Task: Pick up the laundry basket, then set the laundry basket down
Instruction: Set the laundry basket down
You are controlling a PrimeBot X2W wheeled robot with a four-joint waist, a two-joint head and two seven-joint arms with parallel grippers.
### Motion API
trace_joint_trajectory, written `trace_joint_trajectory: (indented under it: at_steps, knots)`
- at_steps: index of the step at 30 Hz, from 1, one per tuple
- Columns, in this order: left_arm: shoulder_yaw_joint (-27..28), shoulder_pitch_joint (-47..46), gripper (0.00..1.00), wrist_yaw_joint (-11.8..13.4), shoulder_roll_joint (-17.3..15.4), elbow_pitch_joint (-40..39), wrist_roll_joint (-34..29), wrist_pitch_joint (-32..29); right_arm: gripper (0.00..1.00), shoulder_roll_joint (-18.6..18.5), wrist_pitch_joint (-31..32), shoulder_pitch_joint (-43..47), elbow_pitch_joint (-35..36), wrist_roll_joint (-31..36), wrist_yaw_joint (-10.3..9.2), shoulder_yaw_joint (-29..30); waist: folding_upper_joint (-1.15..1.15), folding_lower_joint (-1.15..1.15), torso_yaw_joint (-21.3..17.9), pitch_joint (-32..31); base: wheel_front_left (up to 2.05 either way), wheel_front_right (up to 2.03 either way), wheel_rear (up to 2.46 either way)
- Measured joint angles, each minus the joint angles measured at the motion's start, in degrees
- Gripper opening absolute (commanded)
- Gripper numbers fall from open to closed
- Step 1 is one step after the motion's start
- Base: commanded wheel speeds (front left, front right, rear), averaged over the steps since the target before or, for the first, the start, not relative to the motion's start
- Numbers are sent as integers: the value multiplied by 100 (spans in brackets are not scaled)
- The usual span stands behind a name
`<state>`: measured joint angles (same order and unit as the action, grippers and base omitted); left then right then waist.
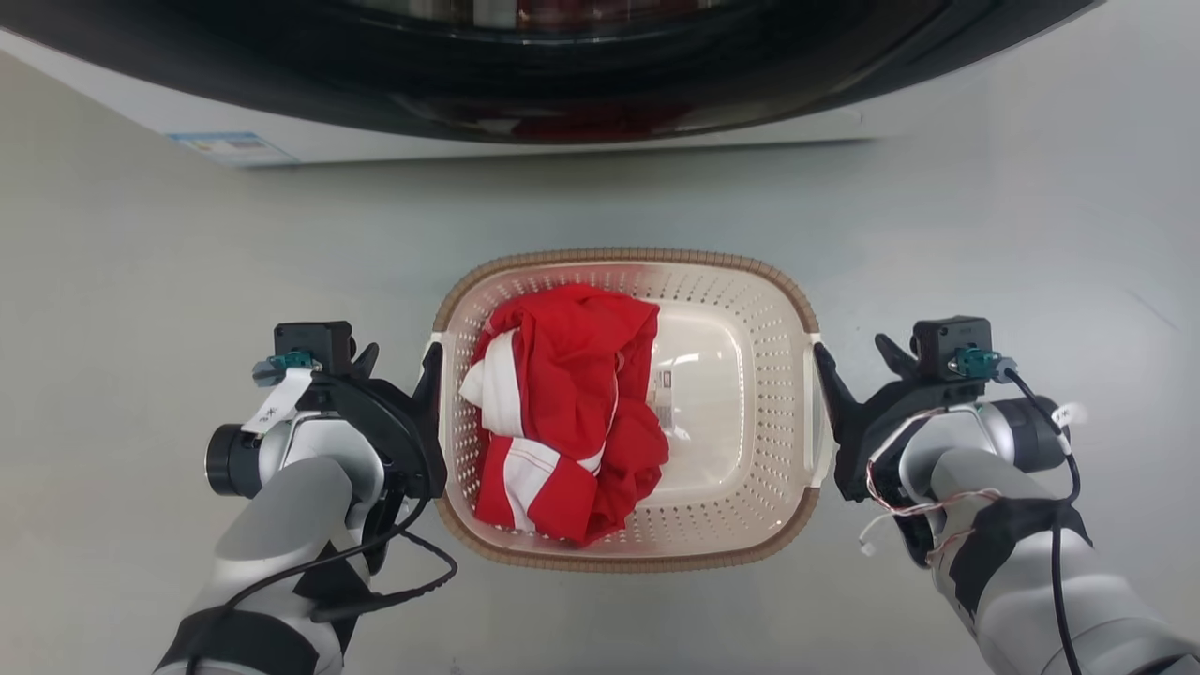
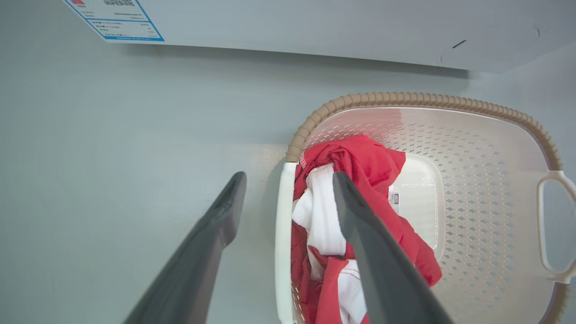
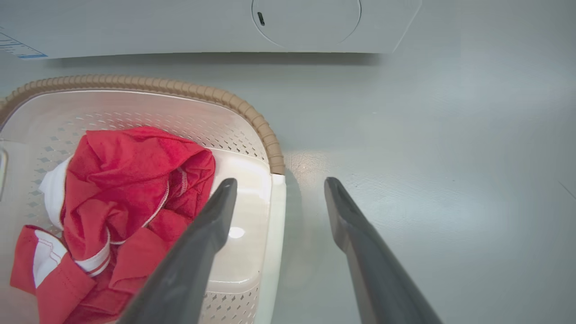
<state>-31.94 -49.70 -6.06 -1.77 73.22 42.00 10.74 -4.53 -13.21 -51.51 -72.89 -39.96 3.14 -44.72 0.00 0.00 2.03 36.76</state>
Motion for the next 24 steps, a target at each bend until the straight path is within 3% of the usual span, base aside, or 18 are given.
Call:
trace_joint_trajectory:
  at_steps: [15,24]
  knots:
    - [-24,521,100,3,-66,-62,-75,325,100,-25,-104,554,96,-107,120,169,-1,-1,-39,-1048,0,0,0]
    - [57,943,100,102,-216,-494,-130,356,100,-98,-107,1003,550,-163,121,413,0,-1,-52,-1684,0,0,0]
